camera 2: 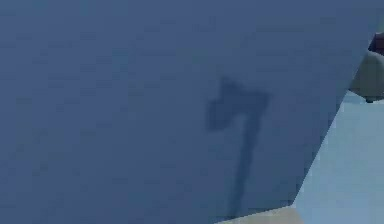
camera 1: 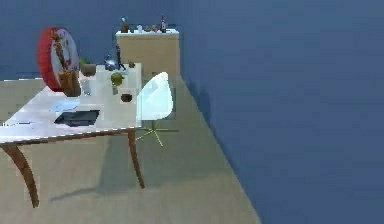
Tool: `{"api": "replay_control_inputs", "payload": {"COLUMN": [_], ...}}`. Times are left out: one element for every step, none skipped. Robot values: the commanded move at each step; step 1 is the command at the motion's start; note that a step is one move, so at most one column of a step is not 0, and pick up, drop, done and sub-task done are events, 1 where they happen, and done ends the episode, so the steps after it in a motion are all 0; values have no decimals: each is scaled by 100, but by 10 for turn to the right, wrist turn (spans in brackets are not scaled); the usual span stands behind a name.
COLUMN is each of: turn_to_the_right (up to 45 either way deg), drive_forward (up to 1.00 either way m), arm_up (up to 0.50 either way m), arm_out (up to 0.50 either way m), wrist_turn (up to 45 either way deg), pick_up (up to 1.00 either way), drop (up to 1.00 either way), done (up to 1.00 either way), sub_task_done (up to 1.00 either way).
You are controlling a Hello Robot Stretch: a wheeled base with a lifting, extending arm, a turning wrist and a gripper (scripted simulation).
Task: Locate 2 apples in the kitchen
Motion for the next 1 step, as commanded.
{"api": "replay_control_inputs", "payload": {"turn_to_the_right": [0], "drive_forward": [100], "arm_up": [0], "arm_out": [0], "wrist_turn": [0], "pick_up": [0], "drop": [0], "done": [0], "sub_task_done": [0]}}
